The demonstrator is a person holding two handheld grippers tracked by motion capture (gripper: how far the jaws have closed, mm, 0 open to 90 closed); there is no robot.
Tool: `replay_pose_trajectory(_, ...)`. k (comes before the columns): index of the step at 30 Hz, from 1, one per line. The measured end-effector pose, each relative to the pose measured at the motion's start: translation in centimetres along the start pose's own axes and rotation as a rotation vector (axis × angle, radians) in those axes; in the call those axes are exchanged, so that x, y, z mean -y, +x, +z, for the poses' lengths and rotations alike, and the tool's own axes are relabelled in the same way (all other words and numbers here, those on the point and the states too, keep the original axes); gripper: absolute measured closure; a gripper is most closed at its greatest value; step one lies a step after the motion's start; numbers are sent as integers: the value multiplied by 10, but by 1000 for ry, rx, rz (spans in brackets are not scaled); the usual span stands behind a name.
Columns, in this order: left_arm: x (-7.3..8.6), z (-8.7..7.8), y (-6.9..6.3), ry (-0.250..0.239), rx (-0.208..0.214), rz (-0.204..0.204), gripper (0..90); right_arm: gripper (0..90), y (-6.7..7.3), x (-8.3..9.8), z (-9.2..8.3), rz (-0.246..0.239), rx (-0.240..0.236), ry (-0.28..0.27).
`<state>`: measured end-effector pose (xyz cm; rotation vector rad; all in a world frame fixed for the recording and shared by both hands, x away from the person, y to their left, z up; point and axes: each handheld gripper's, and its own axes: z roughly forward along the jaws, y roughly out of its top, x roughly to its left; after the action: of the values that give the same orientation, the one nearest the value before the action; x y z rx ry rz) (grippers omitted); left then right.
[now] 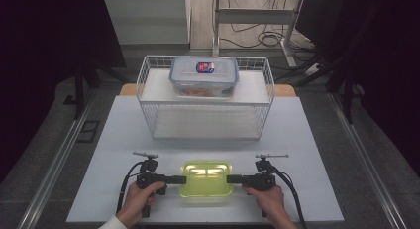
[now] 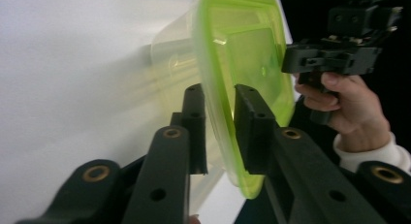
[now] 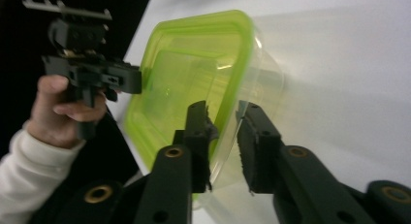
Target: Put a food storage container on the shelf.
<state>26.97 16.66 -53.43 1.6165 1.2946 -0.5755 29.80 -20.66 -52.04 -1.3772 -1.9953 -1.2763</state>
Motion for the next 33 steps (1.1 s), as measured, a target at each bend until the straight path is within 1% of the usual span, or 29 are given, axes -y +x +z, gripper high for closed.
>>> replay_pose_trajectory(1,0,-2,-2,-11,4,10,800,802,1,0,-4,8,-21,-16)
replay_pose_trajectory(2,1,-4,-4,-15,-3,28,806,809,3,0,-5,4,-26,-14)
replay_pose_trajectory(3,1,-4,-4,-15,-3,28,809,809,3,0,-5,4,-26,-14)
replay_pose_trajectory(4,2,-5,-5,-12,-11,39,810,812,6,1,-6,-3,-23,-10)
replay_pose_trajectory(7,3,-7,-7,-17,-3,50,811,813,7,1,-7,-13,-22,-12)
replay_pose_trajectory(8,3,-9,-9,-22,8,54,811,813,9,1,-8,-18,-27,-14)
replay_pose_trajectory(9,3,-10,-11,-31,12,57,811,814,10,0,-10,-23,-34,-18)
replay_pose_trajectory(10,3,-11,-13,-28,10,71,812,814,14,-1,-12,-42,-37,-23)
replay_pose_trajectory(12,3,-13,-15,-34,9,81,813,814,17,-2,-14,-52,-40,-27)
replay_pose_trajectory(17,2,-16,-20,-50,9,92,812,814,23,-4,-17,-76,-45,-37)
replay_pose_trajectory(18,2,-19,-23,-55,6,106,812,814,26,-4,-18,-88,-47,-42)
replay_pose_trajectory(21,1,-21,-25,-60,4,117,812,815,29,-5,-19,-99,-48,-49)
replay_pose_trajectory(22,0,-24,-27,-60,4,126,813,816,34,-6,-20,-120,-44,-60)
replay_pose_trajectory(23,-1,-27,-30,-66,-2,144,813,816,36,-6,-20,-125,-42,-64)
replay_pose_trajectory(25,-2,-30,-33,-71,1,154,813,816,40,-7,-21,-139,-43,-71)
replay_pose_trajectory(28,-2,-34,-37,-80,1,165,813,816,47,-9,-23,-165,-42,-80)
replay_pose_trajectory(33,-3,-37,-41,-84,0,179,814,816,52,-11,-25,-179,-43,-84)
